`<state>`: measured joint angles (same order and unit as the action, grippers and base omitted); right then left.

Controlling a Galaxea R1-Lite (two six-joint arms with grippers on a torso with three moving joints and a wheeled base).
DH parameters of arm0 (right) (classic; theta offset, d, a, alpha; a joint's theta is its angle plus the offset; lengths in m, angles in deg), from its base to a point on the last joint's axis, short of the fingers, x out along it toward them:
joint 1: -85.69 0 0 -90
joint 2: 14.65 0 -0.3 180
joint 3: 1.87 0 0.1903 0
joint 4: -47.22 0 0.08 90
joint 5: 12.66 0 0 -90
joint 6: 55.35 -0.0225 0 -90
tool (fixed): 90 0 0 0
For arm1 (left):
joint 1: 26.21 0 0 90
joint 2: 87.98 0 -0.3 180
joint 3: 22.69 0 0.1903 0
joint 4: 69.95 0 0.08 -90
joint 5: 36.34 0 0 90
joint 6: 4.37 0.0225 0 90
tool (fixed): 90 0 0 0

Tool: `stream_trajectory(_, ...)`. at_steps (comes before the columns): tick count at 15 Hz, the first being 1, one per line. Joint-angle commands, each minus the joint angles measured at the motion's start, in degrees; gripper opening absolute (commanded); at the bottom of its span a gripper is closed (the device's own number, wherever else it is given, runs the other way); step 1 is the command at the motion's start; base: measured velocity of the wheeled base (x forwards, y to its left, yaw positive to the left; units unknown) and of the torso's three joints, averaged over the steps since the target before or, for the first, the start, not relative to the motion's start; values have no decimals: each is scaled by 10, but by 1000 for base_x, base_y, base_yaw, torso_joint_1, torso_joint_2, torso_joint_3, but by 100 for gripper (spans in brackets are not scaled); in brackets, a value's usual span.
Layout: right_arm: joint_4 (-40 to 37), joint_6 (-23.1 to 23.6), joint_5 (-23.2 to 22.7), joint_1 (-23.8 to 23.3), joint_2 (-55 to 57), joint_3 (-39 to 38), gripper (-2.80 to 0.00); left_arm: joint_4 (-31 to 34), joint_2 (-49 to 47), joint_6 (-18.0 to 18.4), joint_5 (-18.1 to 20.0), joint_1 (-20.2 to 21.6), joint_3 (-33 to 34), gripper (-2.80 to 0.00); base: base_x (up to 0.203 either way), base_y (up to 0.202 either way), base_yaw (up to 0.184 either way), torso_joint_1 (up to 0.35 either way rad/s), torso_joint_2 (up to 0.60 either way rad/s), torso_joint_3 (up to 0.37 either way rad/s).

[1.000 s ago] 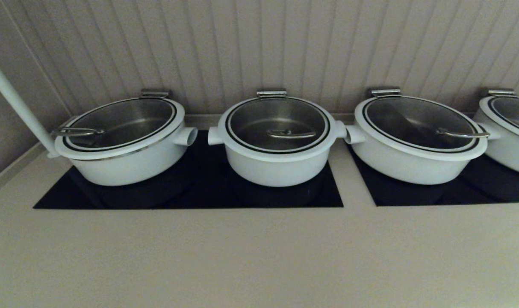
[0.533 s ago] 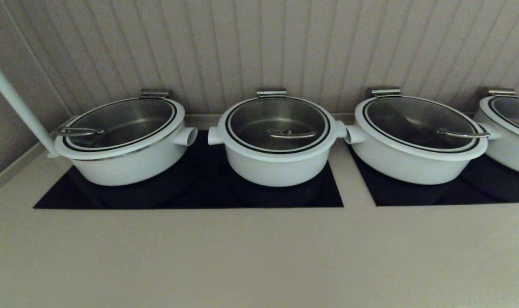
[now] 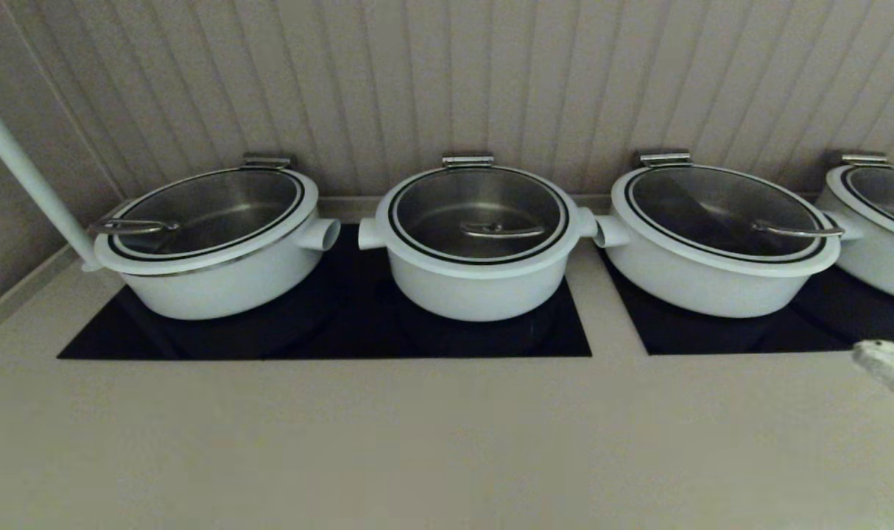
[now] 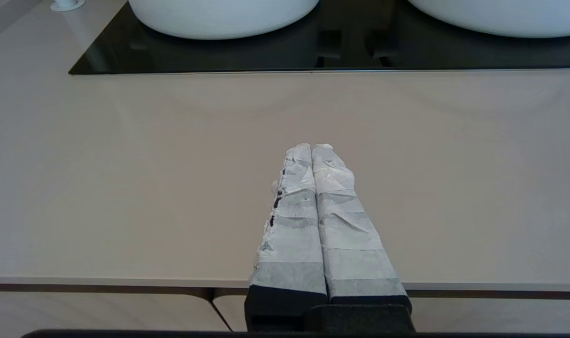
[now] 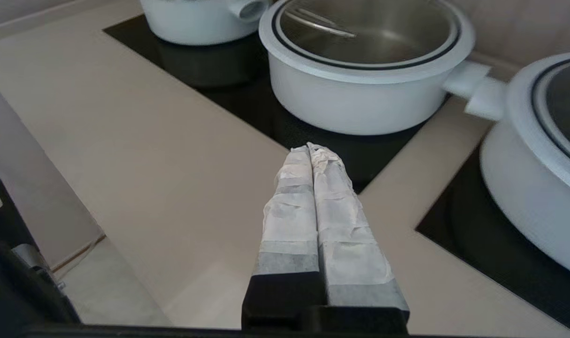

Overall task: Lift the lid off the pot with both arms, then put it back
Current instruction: Open the food pot lid a small opening with the right arm

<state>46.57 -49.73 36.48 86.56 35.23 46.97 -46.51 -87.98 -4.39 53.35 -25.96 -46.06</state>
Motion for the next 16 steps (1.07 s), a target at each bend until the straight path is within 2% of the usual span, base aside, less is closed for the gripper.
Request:
stream_trajectory(1, 48, 0, -7, 8, 107, 9, -280, 0, 0, 0, 0, 0, 0, -280, 0, 0, 0, 0, 0, 0)
stream_trajectory(3, 87, -1, -8, 30, 170, 24, -280, -1, 0, 0, 0, 0, 0, -280, 0, 0, 0, 0, 0, 0)
stream_trajectory(7, 123, -2, -8, 127, 278, 71, -280, 0, 0, 0, 0, 0, 0, -280, 0, 0, 0, 0, 0, 0)
stream_trajectory(11, 188, 0, -2, 163, 387, 106, -280, 0, 0, -1, 0, 0, 0, -280, 0, 0, 0, 0, 0, 0)
stream_trajectory(13, 238, 1, 19, 174, 439, 115, -280, -1, 0, 0, 0, 0, 0, -280, 0, 0, 0, 0, 0, 0)
stream_trajectory(16, 305, 1, 77, 197, 508, 143, -280, 0, 0, 0, 0, 0, 0, -280, 0, 0, 0, 0, 0, 0)
